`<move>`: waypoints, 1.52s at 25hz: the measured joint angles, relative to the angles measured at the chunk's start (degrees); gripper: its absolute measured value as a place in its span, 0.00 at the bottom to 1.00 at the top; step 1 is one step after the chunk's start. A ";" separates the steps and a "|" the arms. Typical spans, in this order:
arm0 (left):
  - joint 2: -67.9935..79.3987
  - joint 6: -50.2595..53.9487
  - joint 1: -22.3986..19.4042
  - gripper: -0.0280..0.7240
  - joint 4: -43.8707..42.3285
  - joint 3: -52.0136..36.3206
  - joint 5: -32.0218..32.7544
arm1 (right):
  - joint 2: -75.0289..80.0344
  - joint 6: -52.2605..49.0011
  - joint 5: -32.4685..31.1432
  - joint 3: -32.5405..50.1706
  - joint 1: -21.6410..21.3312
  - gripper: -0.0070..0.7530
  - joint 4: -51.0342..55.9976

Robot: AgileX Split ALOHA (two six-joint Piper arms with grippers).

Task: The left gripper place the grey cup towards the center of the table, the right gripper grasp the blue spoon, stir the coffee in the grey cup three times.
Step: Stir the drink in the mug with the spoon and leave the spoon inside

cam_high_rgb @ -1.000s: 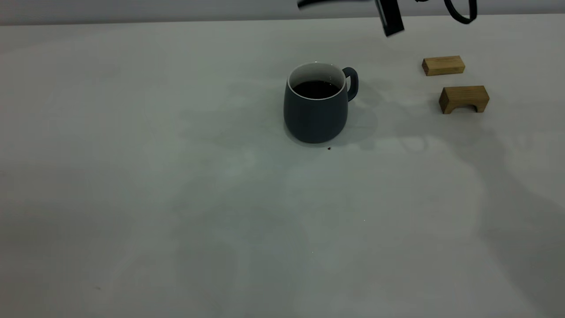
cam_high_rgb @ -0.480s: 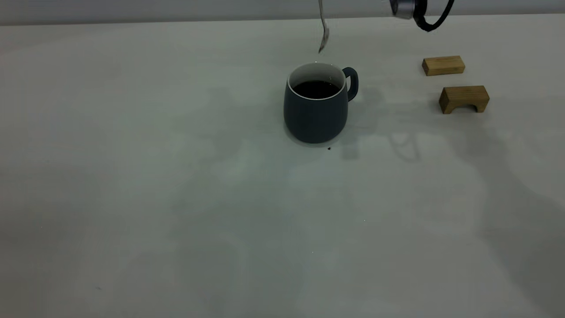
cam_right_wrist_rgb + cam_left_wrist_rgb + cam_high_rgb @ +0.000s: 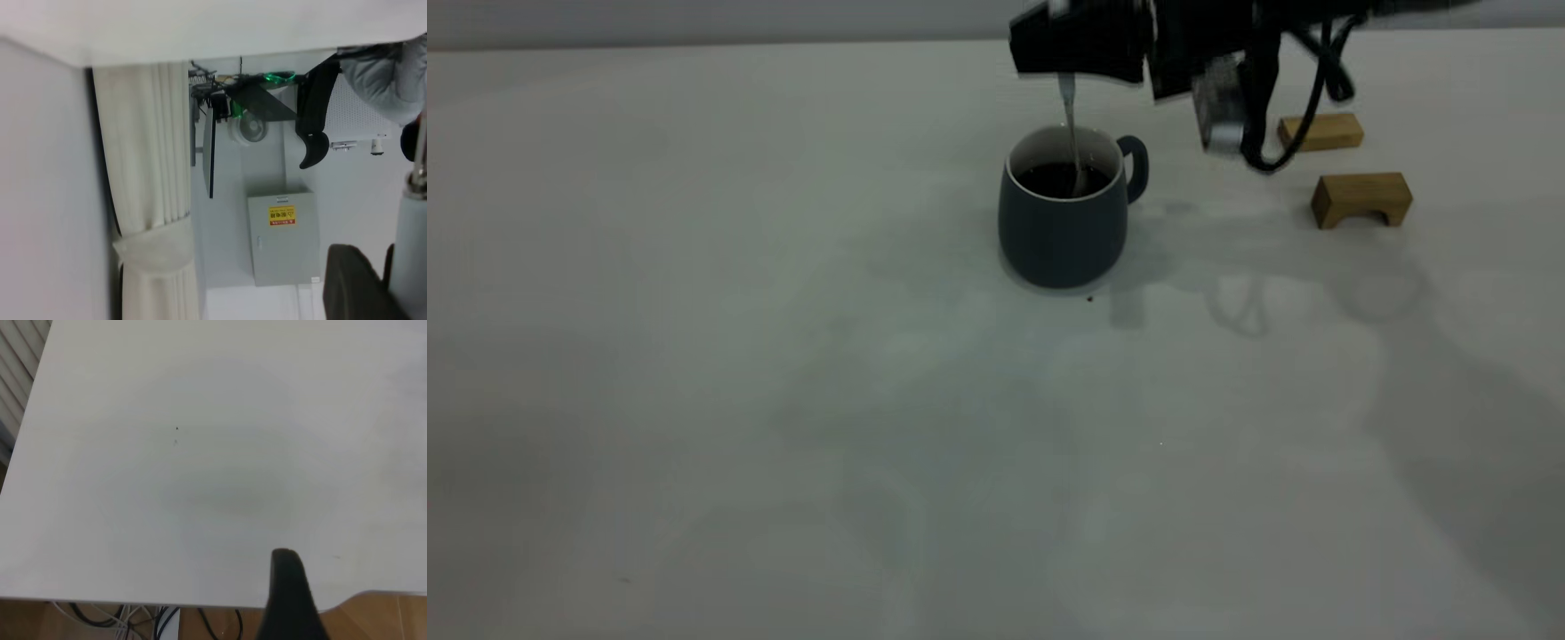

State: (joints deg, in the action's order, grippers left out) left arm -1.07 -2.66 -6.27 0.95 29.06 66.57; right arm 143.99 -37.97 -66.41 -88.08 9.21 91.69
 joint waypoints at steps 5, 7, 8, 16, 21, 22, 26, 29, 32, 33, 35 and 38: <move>0.00 0.00 0.00 0.82 0.00 0.00 0.00 | 3.43 2.10 0.36 0.00 0.11 0.15 0.34; 0.00 0.00 0.00 0.82 0.00 0.00 0.00 | 3.96 2.36 0.48 0.00 0.48 0.15 1.14; 0.00 0.00 0.00 0.82 0.00 0.00 0.00 | 4.08 2.42 0.62 0.00 0.77 0.15 1.83; 0.00 -0.04 0.00 0.82 0.00 0.00 0.00 | 4.13 2.54 1.22 -0.27 2.25 0.15 8.54; 0.00 -0.04 0.00 0.82 0.00 0.00 0.00 | 4.13 2.54 8.51 -1.08 2.18 0.15 9.42; 0.00 -0.04 0.00 0.82 0.00 0.00 0.00 | 4.13 2.60 9.19 -1.08 2.11 0.15 9.57; 0.00 -0.04 0.00 0.82 0.00 0.00 0.00 | 4.13 3.32 9.04 -1.19 1.05 0.15 8.73; 0.00 -0.04 0.00 0.82 0.00 0.00 0.00 | 4.13 4.26 6.35 -1.19 -0.56 0.15 5.13; 0.00 0.00 0.00 0.82 0.00 0.00 0.00 | 4.13 4.43 2.53 -1.19 -2.07 0.15 0.26; 0.00 0.00 0.00 0.82 0.00 0.00 0.00 | 4.13 4.44 1.67 -1.19 -2.27 0.15 -0.96; 0.00 0.00 0.00 0.82 0.00 0.00 0.00 | 4.13 4.49 0.99 -1.19 -2.27 0.15 -1.90; 0.00 0.00 0.00 0.82 0.00 0.00 0.00 | 4.13 4.49 0.99 -1.19 -1.57 0.15 -1.53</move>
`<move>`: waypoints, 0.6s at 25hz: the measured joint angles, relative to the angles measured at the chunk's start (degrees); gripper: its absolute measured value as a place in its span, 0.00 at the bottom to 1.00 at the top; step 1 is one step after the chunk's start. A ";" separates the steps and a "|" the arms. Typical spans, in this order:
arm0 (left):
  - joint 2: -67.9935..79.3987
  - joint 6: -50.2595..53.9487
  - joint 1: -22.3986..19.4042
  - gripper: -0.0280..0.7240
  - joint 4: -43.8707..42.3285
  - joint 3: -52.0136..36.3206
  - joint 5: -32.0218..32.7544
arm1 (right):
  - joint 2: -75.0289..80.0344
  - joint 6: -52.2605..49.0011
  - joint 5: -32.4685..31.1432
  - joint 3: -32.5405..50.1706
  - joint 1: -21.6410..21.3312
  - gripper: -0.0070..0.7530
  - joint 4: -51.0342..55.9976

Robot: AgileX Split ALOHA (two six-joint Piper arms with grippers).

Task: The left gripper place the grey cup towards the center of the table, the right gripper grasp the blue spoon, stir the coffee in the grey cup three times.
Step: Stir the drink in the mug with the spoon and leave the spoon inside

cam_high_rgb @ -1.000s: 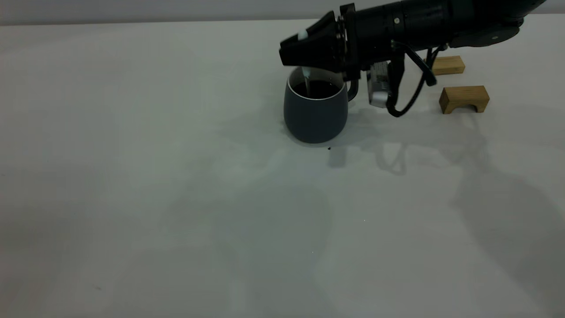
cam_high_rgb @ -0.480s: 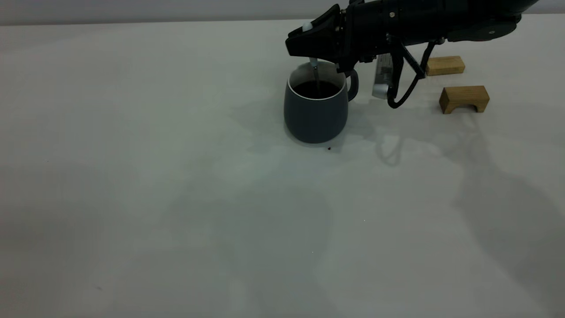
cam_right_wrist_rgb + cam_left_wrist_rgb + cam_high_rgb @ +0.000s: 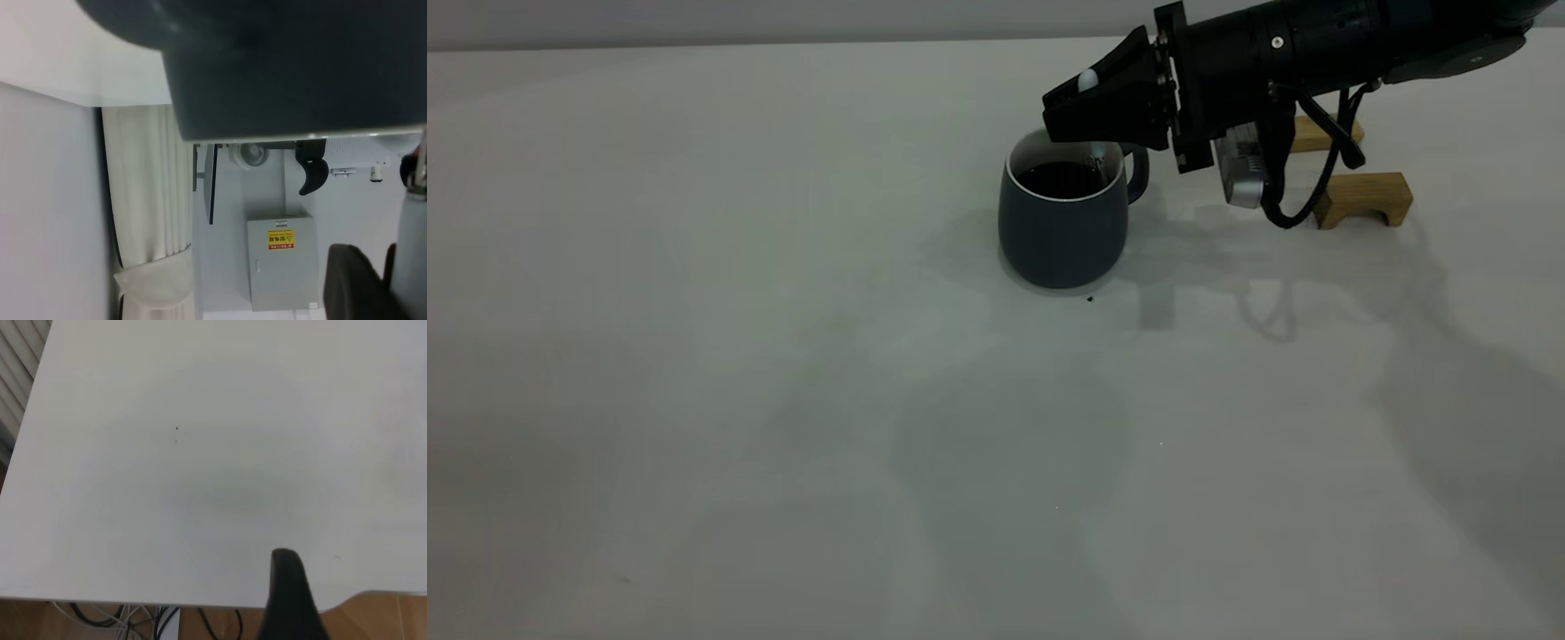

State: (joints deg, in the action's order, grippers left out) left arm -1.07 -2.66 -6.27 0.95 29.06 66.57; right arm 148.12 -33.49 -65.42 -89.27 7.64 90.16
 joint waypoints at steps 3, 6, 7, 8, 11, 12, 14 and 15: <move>0.00 0.00 0.00 0.82 0.00 0.00 0.00 | 0.00 0.00 0.00 0.00 1.57 0.15 2.59; 0.00 0.00 0.00 0.82 0.00 0.00 0.00 | 0.00 0.00 0.00 0.00 3.11 0.15 7.71; 0.00 0.00 0.00 0.82 0.00 0.00 0.00 | 0.00 0.00 -0.04 -0.06 3.50 0.15 9.09; 0.00 0.00 0.00 0.82 0.00 0.00 0.00 | 0.00 0.00 0.14 -0.36 3.66 0.15 9.58; 0.00 0.00 0.00 0.82 0.00 0.00 0.00 | 0.00 0.00 3.86 -1.17 3.82 0.15 10.49; 0.00 0.00 0.00 0.82 0.00 0.00 0.00 | 0.00 0.00 5.60 -1.29 3.82 0.15 10.60; 0.00 0.00 0.00 0.82 0.00 0.00 0.00 | 0.11 0.00 8.05 -1.43 3.40 0.15 10.60; 0.00 0.00 0.00 0.82 0.00 0.00 0.00 | 0.11 0.00 8.61 -1.49 3.11 0.15 10.54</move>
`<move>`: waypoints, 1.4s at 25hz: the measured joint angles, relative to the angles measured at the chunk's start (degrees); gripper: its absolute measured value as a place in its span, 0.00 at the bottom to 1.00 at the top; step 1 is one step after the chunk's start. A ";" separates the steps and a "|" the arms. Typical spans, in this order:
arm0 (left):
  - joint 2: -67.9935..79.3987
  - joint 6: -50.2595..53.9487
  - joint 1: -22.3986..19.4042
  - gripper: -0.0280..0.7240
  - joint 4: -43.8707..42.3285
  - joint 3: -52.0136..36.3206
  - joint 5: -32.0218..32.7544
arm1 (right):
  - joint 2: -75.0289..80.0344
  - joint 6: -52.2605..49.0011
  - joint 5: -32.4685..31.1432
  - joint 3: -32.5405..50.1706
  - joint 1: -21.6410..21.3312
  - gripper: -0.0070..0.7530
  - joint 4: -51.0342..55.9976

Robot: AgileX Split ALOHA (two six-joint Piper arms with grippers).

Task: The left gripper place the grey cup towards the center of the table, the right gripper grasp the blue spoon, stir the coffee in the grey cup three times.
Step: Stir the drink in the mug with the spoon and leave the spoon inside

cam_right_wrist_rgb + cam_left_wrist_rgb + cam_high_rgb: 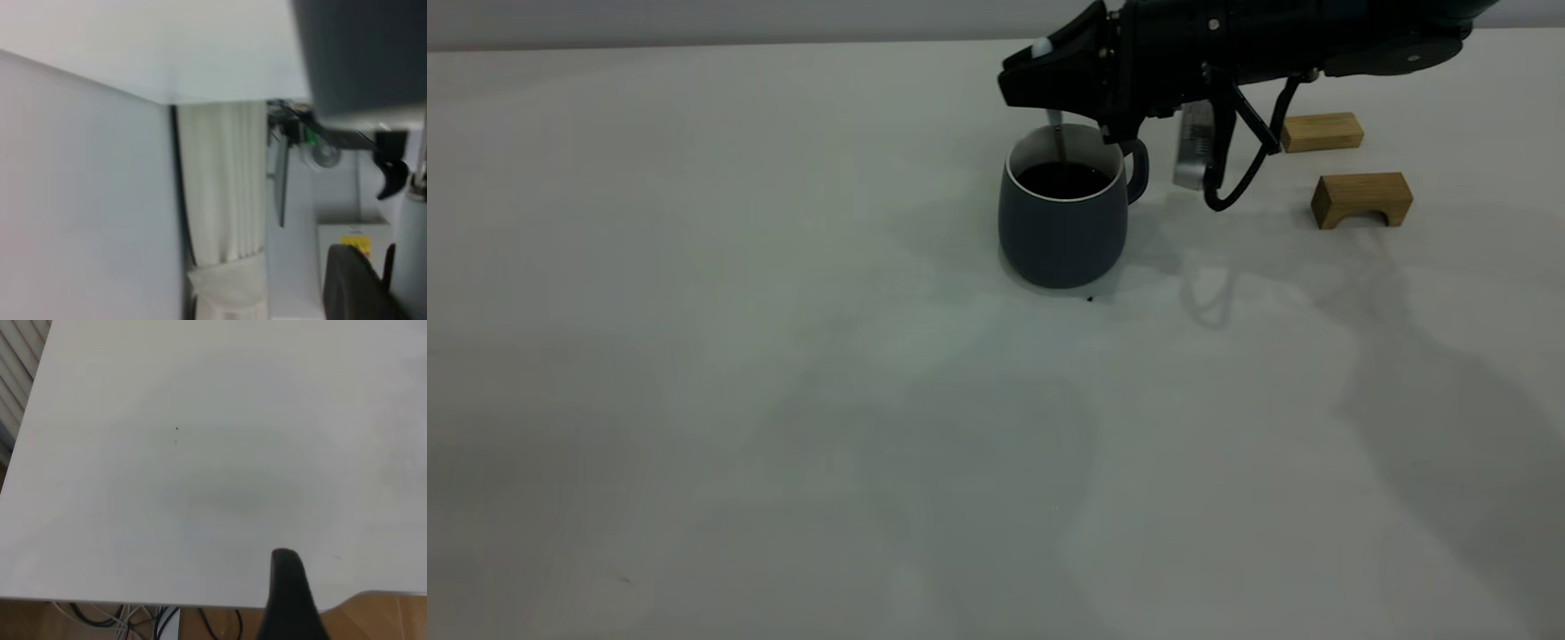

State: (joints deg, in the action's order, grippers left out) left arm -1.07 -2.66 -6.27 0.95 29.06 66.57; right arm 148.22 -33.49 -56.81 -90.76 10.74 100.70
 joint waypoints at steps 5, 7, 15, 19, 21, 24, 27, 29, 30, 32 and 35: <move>0.00 0.00 0.00 0.82 0.00 0.00 0.00 | 0.04 1.24 -3.96 -0.05 -2.80 0.15 -3.66; 0.00 0.00 0.00 0.82 0.00 0.00 0.00 | 0.04 2.01 -7.21 -0.11 -3.78 0.15 -6.49; 0.00 0.00 0.00 0.82 0.00 0.00 0.00 | 0.04 2.59 -8.63 -0.11 -2.55 0.15 -13.15; 0.00 0.00 0.00 0.82 0.00 0.00 0.00 | 0.04 2.59 -8.70 -0.11 0.07 0.15 -8.22; 0.00 0.00 0.00 0.82 0.00 0.00 0.00 | 0.04 2.59 -8.77 -0.11 0.86 0.15 -4.66; 0.00 0.00 0.00 0.82 0.00 0.00 0.00 | 0.04 2.59 -6.90 -0.38 1.40 0.15 -0.93; 0.00 0.00 0.00 0.82 0.00 0.00 0.00 | 0.04 2.59 -1.87 -0.69 1.17 0.15 -0.06; 0.00 0.00 0.00 0.82 0.00 0.00 0.00 | 0.04 2.59 1.07 -0.69 0.70 0.15 -0.06; 0.00 0.00 0.00 0.82 0.00 0.00 0.00 | 0.04 2.59 1.41 -0.69 0.37 0.15 0.06; 0.00 0.00 0.00 0.82 0.00 0.00 0.00 | 0.04 2.59 1.11 -0.69 -0.48 0.15 -0.26; 0.00 0.00 0.00 0.82 0.00 0.00 0.00 | 0.04 2.59 -2.01 -0.69 -2.11 0.15 -3.18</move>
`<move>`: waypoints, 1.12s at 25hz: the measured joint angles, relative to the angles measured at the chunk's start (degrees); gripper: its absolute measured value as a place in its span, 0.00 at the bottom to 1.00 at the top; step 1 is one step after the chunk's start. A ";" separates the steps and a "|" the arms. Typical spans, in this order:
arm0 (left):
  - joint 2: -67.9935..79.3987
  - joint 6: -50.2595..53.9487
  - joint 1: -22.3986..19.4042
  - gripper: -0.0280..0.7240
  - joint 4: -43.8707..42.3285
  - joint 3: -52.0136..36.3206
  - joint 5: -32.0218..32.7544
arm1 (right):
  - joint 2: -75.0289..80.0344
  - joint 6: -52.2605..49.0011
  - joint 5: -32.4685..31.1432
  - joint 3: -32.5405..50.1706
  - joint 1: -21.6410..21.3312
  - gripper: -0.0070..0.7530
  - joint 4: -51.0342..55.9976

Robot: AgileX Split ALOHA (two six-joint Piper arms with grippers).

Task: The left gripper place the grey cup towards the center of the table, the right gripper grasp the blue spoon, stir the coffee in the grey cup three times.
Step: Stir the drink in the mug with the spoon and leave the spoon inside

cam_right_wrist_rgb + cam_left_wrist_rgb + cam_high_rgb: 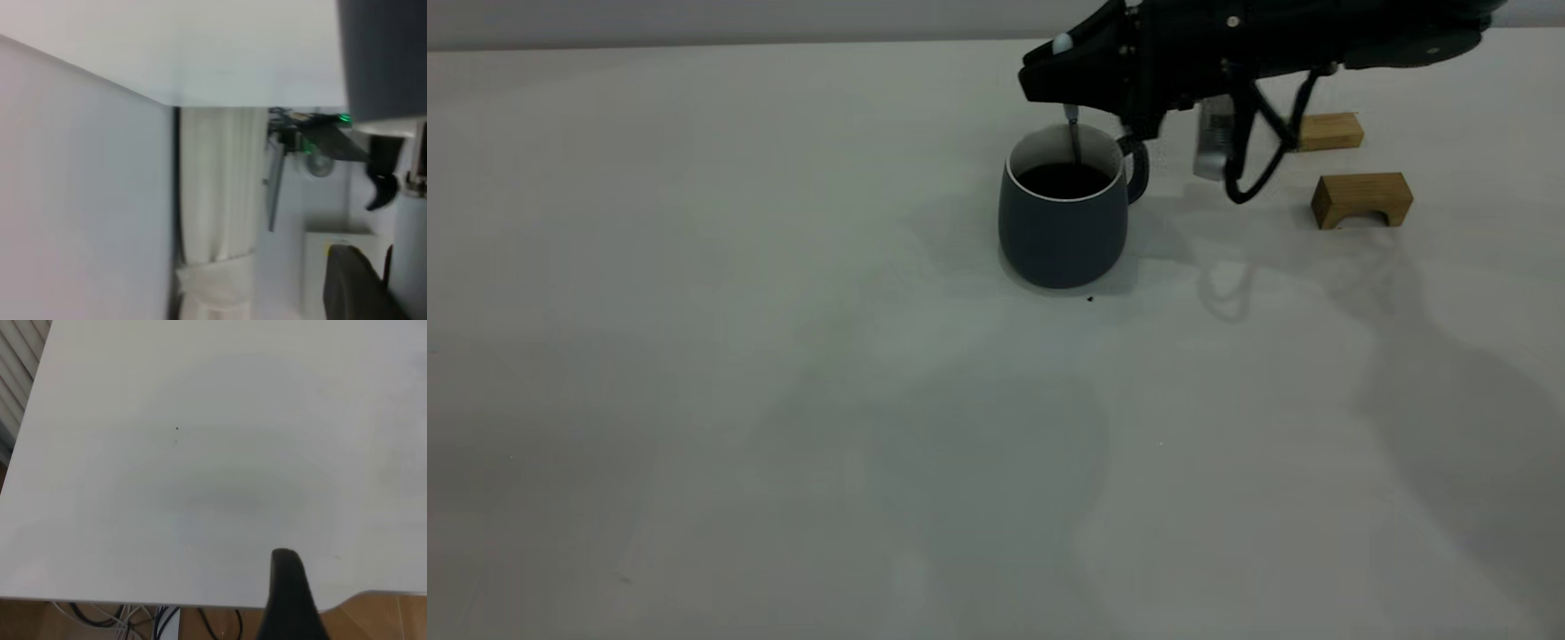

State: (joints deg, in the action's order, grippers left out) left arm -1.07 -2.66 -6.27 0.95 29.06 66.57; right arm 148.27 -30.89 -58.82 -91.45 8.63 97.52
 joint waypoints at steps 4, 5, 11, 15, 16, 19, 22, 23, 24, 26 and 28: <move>0.00 0.00 0.00 0.82 0.00 0.00 0.00 | 0.00 0.00 -4.16 0.00 -1.89 0.15 -5.57; 0.00 0.00 0.00 0.82 0.00 0.00 0.00 | 0.00 0.00 -4.58 0.00 -2.28 0.15 -6.61; 0.00 0.00 0.00 0.82 0.00 0.00 0.00 | 0.00 0.18 -6.00 -0.04 -2.55 0.15 -10.86; 0.00 0.00 0.00 0.82 0.00 0.00 0.00 | 0.00 0.57 -7.22 -0.11 -2.55 0.15 -13.68; 0.00 0.00 0.00 0.82 0.00 0.00 0.00 | 0.00 0.56 -7.60 -0.11 -2.55 0.15 -14.06; 0.00 0.00 0.00 0.82 0.00 0.00 0.00 | 0.00 0.56 -8.16 -0.11 -2.55 0.18 -14.89; 0.00 0.00 0.00 0.82 0.00 0.00 0.00 | 0.00 0.56 -7.70 -0.11 -2.55 0.32 -16.21; 0.00 0.00 0.00 0.82 0.00 0.00 0.00 | 0.00 0.56 -7.70 -0.11 -2.55 0.39 -16.77; 0.00 0.00 0.00 0.82 0.00 0.00 0.00 | -0.28 0.56 -7.70 -0.11 -2.49 0.47 -17.70; 0.00 0.00 0.00 0.82 0.00 0.00 0.00 | -1.40 0.56 -7.58 -0.11 -2.36 0.62 -20.51; 0.00 0.00 0.00 0.82 0.00 0.00 0.00 | -3.18 0.56 -7.58 -0.11 -2.25 0.75 -23.84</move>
State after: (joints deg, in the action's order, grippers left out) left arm -1.07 -2.66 -6.27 0.95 29.06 66.57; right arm 145.09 -30.33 -66.40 -91.56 6.38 73.69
